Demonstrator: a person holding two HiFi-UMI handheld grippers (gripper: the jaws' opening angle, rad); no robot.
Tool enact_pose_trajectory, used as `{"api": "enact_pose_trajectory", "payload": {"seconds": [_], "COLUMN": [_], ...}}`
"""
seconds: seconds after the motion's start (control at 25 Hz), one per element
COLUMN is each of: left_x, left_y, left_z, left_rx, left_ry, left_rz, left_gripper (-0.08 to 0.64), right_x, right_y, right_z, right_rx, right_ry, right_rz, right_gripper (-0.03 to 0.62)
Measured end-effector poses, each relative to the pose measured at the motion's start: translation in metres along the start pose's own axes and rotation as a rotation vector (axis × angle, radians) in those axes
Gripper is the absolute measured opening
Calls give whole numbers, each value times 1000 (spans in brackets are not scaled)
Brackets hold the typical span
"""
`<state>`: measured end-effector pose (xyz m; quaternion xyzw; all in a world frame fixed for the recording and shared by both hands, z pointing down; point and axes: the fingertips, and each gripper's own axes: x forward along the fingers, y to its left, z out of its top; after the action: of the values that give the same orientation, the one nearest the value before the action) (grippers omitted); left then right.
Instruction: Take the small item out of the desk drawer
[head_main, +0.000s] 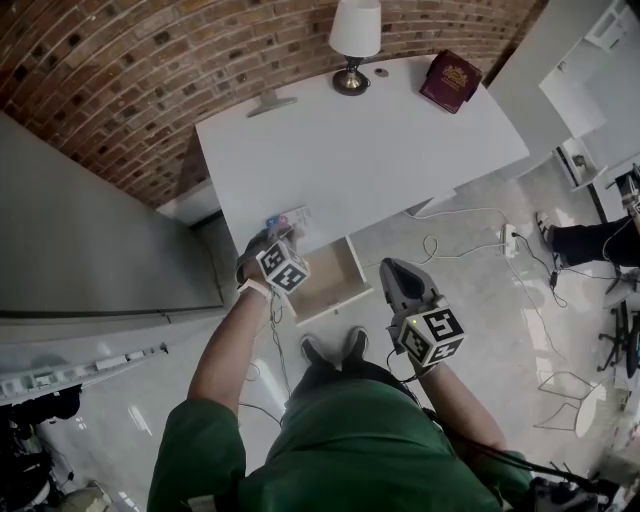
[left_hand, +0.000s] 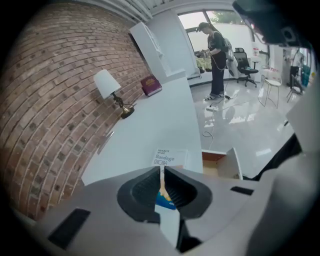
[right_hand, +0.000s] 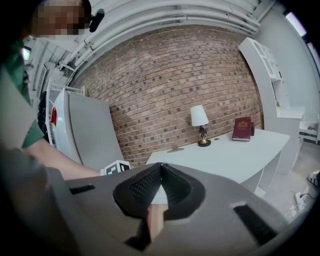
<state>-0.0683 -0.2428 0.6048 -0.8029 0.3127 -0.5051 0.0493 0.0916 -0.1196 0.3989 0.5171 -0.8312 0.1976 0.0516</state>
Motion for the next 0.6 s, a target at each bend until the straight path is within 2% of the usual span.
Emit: {"api": "enact_pose_trajectory", "payload": {"seconds": [0.28, 0.48, 0.6], "left_x": [-52, -103, -133], "left_y": [31, 53, 54], "left_z": [23, 45, 66], "left_rx": [-150, -364, -419], "left_ry": [-158, -320, -410], "left_rz": [51, 87, 90], "left_gripper": [21, 21, 21], "right_x": [13, 19, 24], "right_y": [0, 0, 5], "right_z": [16, 32, 45], "right_rx": [-41, -62, -85], "right_ry": [-10, -34, -51], "right_rz": [18, 15, 30], "right_gripper": [2, 2, 2]}}
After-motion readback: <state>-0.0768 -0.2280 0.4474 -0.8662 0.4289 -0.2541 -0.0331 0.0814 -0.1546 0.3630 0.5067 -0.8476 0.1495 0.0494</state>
